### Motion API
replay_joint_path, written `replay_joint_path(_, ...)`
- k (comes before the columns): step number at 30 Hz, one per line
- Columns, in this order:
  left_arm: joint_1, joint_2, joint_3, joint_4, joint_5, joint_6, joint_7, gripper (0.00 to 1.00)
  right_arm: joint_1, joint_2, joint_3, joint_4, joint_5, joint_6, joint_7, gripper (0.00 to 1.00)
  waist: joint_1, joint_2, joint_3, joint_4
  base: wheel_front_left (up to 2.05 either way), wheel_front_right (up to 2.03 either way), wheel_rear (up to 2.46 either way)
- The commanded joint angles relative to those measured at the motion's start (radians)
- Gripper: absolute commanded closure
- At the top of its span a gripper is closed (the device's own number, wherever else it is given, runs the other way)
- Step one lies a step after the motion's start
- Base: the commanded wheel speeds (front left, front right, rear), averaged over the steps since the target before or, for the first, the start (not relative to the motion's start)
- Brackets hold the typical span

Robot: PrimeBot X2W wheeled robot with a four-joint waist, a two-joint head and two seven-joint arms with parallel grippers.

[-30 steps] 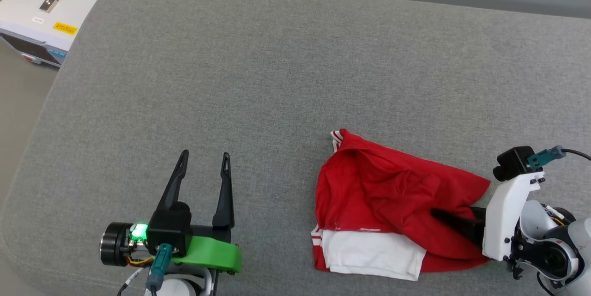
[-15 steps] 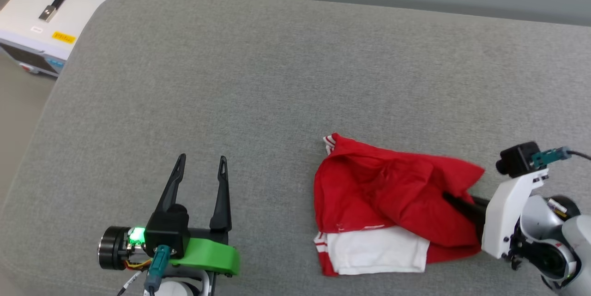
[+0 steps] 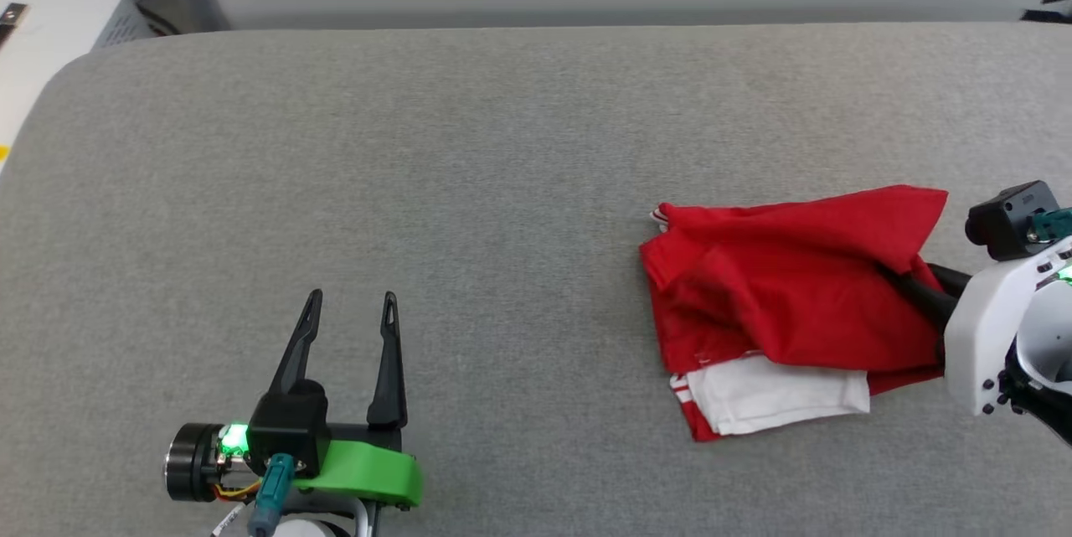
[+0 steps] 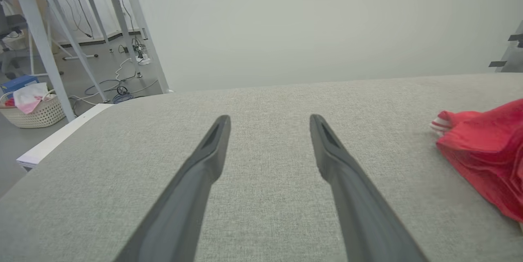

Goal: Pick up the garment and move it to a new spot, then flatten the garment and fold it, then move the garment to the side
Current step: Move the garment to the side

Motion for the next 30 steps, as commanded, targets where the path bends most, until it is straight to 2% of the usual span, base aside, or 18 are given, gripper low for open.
replay_joint_path(1,-0.004,0.005,0.004,-0.003,0.008,-0.005,-0.006,0.0,-0.019,-0.012,0.001,-0.005,-0.006,-0.001,-0.008,1.0,-0.0001,0.0,0.005,-0.085,0.0,0.0,0.0)
replay_joint_path(7,-0.023,0.02,0.016,-0.013,0.015,-0.011,-0.006,0.0,-0.044,-0.049,-0.023,0.008,-0.017,-0.001,-0.029,1.0,-0.0001,0.0,0.034,-0.154,0.0,0.0,0.0)
replay_joint_path(12,-0.054,0.032,0.015,-0.034,0.026,-0.015,-0.006,0.0,-0.078,-0.091,-0.07,0.055,-0.022,-0.001,-0.054,1.0,-0.0001,0.0,0.093,-0.175,0.0,0.0,0.0)
replay_joint_path(22,-0.165,0.064,0.002,-0.085,0.046,-0.022,-0.006,0.0,-0.206,-0.222,-0.161,0.22,-0.06,-0.001,-0.064,1.0,-0.0001,0.0,0.282,-0.151,0.0,0.0,0.0)
replay_joint_path(30,-0.232,0.073,-0.02,-0.103,0.05,-0.018,-0.006,0.0,-0.285,-0.255,-0.216,0.39,-0.112,-0.001,-0.081,1.0,-0.0001,0.0,0.372,-0.12,0.0,0.0,0.0)
